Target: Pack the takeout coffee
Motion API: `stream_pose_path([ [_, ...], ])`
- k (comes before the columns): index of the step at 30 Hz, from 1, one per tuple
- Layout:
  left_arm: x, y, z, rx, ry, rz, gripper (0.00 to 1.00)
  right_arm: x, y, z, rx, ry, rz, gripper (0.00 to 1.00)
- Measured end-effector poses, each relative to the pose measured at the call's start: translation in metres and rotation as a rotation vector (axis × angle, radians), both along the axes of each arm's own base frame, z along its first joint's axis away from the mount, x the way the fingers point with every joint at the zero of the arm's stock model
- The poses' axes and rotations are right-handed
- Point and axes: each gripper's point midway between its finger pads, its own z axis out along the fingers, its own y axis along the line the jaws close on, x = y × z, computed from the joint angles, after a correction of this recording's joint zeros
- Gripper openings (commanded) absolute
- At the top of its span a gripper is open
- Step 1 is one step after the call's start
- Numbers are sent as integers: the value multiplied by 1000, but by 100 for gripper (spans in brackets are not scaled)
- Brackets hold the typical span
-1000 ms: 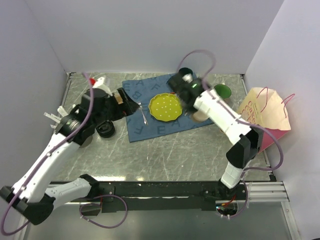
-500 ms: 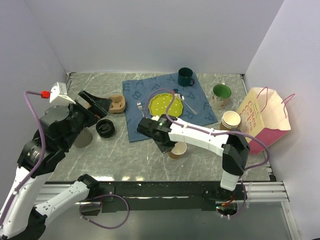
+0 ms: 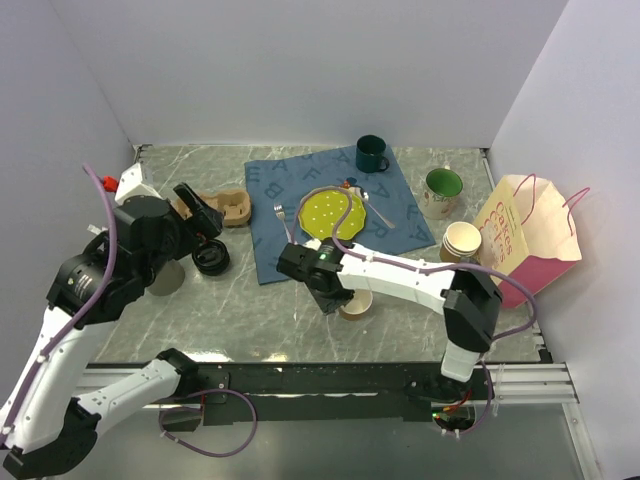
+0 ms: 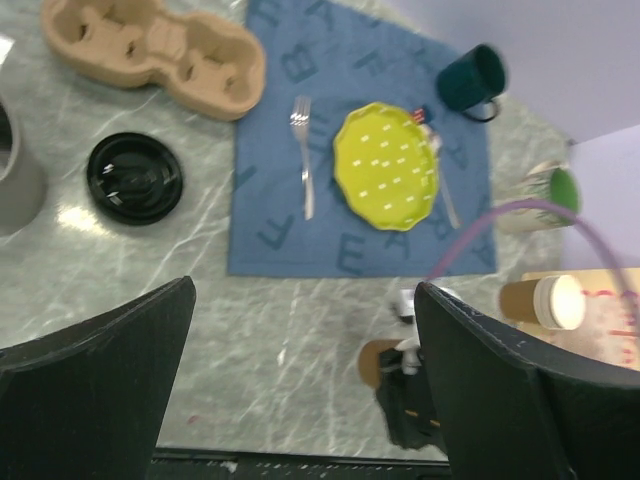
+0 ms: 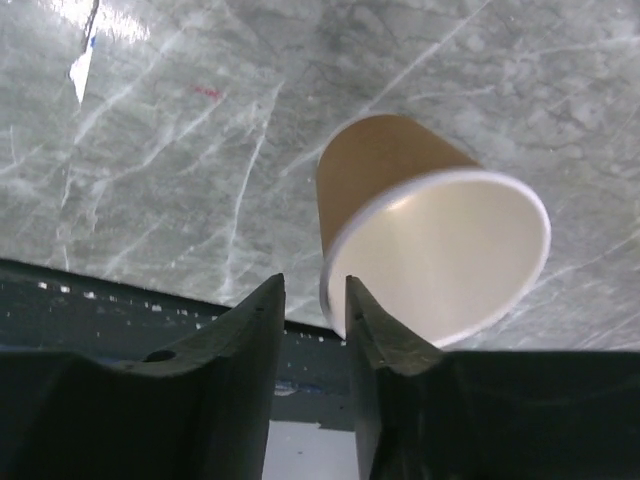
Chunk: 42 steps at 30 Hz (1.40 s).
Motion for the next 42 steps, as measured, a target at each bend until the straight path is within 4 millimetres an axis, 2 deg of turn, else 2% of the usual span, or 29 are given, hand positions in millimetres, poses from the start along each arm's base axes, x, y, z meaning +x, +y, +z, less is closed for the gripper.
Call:
stream_pose_path([
  [2, -1, 3, -6, 21, 22, 8, 99, -1, -3, 10, 17, -10, 2, 45],
  [4, -1, 5, -12, 44, 35, 9, 99, -2, -6, 30, 52, -32, 3, 47],
  [9, 10, 2, -44, 155, 125, -13, 91, -3, -14, 106, 240, -151, -5, 61],
  [10, 16, -1, -53, 187, 158, -19, 90, -4, -18, 118, 279, -175, -8, 64],
  [11, 22, -5, -65, 225, 199, -28, 85, -7, -24, 132, 322, -201, -10, 74],
  [13, 37, -12, -91, 303, 285, -45, 82, -13, -40, 159, 410, -252, -18, 100],
  [15, 51, -19, -126, 387, 387, -66, 80, -20, -54, 181, 490, -294, -20, 100],
  [18, 64, -25, -170, 486, 515, -94, 78, -29, -69, 203, 581, -334, -14, 100],
  [21, 72, -27, -201, 551, 605, -112, 76, -34, -80, 212, 615, -354, -17, 100],
  [25, 80, -21, -224, 572, 672, -112, 72, -37, -90, 215, 619, -367, -32, 100],
  [29, 90, -12, -235, 558, 697, -102, 69, -37, -96, 212, 605, -370, -50, 100],
  [35, 101, 5, -247, 530, 714, -103, 62, -39, -100, 198, 561, -347, -65, 100],
  [42, 112, 16, -271, 533, 764, -137, 53, -36, -100, 192, 521, -339, -80, 100],
])
